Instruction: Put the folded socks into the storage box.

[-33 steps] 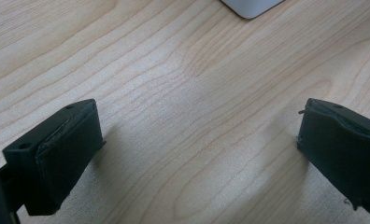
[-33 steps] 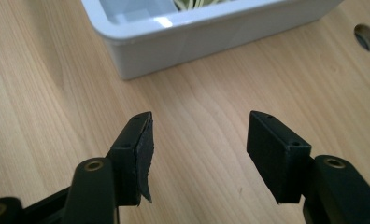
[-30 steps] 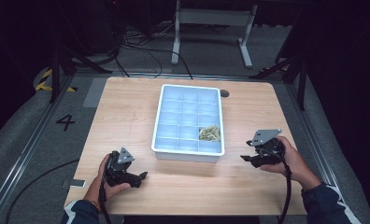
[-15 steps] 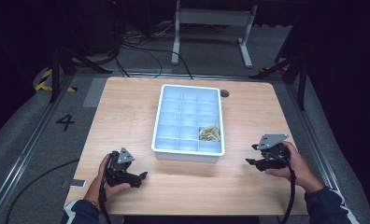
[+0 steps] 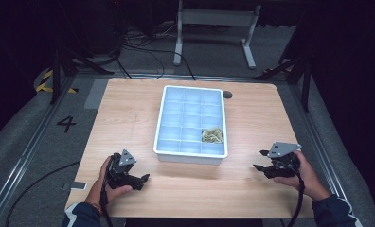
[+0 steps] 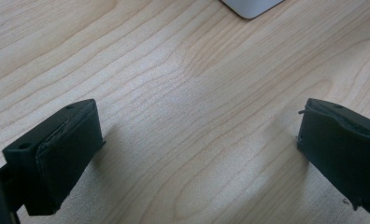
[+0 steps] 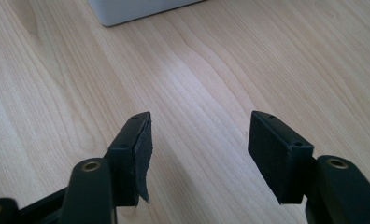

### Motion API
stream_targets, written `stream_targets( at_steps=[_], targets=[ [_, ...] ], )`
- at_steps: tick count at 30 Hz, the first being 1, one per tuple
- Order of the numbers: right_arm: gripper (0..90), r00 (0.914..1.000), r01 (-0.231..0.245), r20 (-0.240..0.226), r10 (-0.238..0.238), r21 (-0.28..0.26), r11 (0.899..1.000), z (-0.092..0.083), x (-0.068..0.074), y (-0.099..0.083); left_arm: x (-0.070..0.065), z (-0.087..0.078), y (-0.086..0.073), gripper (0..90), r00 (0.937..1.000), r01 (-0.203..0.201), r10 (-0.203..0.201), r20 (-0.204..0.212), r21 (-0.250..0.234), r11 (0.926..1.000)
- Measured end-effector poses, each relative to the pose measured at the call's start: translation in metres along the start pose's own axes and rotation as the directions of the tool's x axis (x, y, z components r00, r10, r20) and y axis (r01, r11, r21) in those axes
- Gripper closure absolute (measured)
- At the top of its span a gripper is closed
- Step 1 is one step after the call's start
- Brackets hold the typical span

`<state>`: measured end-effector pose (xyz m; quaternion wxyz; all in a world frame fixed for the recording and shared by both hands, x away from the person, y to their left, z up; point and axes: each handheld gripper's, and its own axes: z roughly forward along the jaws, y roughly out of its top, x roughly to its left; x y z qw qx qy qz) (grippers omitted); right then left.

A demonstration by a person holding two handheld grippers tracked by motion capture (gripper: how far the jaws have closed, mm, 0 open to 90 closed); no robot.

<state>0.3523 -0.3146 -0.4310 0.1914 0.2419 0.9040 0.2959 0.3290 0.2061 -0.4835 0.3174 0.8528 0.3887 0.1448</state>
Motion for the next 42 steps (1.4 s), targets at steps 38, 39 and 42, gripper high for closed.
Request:
stream_targets(
  at_steps=[38,39,42],
  targets=[
    [32.3,0.9577,-0.287,-0.002,0.288,-0.097,0.953,-0.022,-0.001,-0.106,0.0,0.001,0.001,0.3,1.0,0.01,-0.01,0.002,-0.001,1.0],
    [32.3,0.9577,-0.287,-0.002,0.288,-0.097,0.953,-0.022,-0.001,-0.106,0.0,0.001,0.001,0.3,0.9999,0.01,-0.01,0.003,-0.003,0.9999],
    [31.4,0.9462,-0.321,-0.005,0.324,-0.131,0.938,-0.024,0.0,-0.117,0.0,0.001,0.001,0.3,0.9999,0.01,-0.01,0.004,-0.003,0.9999]
  ],
)
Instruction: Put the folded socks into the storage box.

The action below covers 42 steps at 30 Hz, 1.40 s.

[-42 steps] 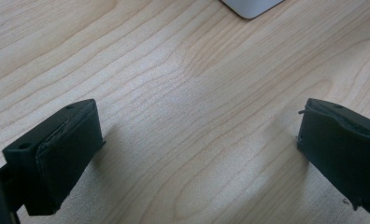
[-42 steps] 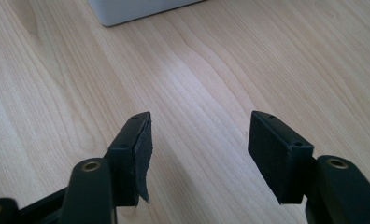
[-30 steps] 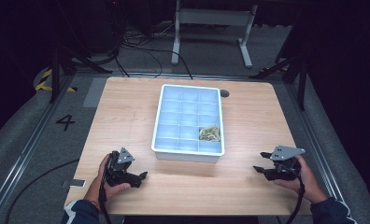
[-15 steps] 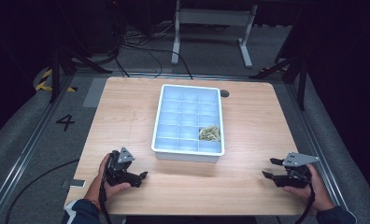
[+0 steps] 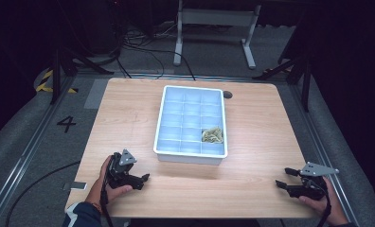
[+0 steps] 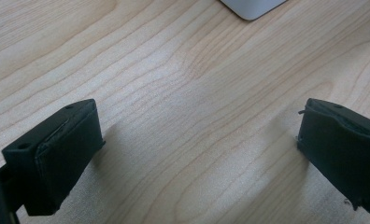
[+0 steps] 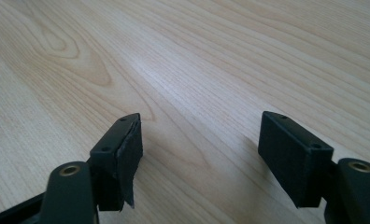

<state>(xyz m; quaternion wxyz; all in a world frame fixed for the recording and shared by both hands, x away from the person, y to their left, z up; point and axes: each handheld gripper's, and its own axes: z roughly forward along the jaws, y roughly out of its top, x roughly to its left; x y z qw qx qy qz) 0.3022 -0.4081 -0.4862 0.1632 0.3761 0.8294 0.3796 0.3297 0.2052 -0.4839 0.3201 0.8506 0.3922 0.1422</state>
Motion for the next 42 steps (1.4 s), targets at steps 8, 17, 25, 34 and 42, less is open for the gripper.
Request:
stream_targets(
  at_steps=[8,17,25,34,42],
  targets=[
    [27.8,0.9996,-0.012,0.027,0.012,-0.002,1.0,0.0004,-0.0008,-0.0011,0.0003,0.0004,0.0002,0.2,1.0,-0.001,0.001,0.002,-0.002,1.0],
    [25.8,0.9991,-0.019,0.039,0.019,0.001,1.0,0.0015,-0.0016,-0.0002,0.0003,0.0007,0.0012,0.1,0.9999,0.01,-0.01,-0.007,0.006,0.9999],
    [25.2,0.9985,-0.027,0.047,0.027,0.002,1.0,0.0014,-0.0015,-0.0004,0.0007,0.0014,0.0016,0.2,0.9999,0.002,-0.002,-0.012,-0.002,1.0],
    [25.1,0.9981,-0.033,0.052,0.033,0.001,0.999,0.0018,-0.0017,0.0,0.0005,0.0015,0.0017,0.2,0.9999,0.006,-0.006,-0.013,-0.001,1.0],
    [25.1,0.9981,-0.033,0.052,0.033,0.001,0.999,0.0019,-0.0017,0.0,0.0006,0.002,0.0021,0.1,0.9999,0.006,-0.006,-0.013,-0.003,1.0]
  ],
)
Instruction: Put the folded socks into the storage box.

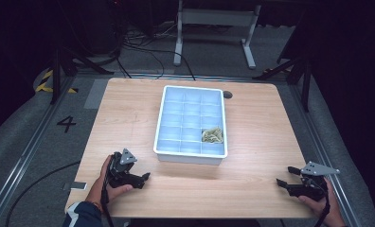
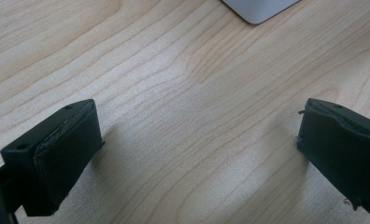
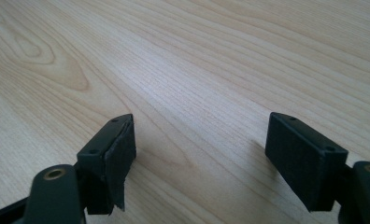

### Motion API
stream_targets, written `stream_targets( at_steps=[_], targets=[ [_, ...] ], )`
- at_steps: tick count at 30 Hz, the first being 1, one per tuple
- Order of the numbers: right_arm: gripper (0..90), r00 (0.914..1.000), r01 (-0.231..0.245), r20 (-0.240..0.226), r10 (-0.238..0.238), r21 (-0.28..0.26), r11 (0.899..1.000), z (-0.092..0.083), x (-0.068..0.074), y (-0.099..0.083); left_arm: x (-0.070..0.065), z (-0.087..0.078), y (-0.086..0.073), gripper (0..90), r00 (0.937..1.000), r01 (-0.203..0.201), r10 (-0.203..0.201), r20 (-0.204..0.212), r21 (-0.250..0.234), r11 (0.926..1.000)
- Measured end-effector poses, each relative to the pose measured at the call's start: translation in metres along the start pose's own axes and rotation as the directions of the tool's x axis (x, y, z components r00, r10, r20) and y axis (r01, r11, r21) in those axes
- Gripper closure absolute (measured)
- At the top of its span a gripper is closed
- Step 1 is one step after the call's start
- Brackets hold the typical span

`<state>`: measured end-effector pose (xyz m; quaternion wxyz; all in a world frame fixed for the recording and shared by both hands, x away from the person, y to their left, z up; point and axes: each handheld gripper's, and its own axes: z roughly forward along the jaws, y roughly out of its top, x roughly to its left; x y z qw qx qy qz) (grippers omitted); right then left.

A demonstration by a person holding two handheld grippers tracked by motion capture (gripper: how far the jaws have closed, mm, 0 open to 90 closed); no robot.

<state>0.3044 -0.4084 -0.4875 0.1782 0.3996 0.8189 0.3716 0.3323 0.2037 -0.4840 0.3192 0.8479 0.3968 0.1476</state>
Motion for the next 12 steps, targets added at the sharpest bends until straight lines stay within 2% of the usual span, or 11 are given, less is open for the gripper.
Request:
stream_targets(
  at_steps=[12],
  targets=[
    [25.1,1.0,-0.003,0.002,0.003,0.0,1.0,0.0001,0.0,0.0002,0.0004,0.0002,0.0004,0.1,1.0,-0.004,0.004,-0.004,0.0,1.0]
  ],
)
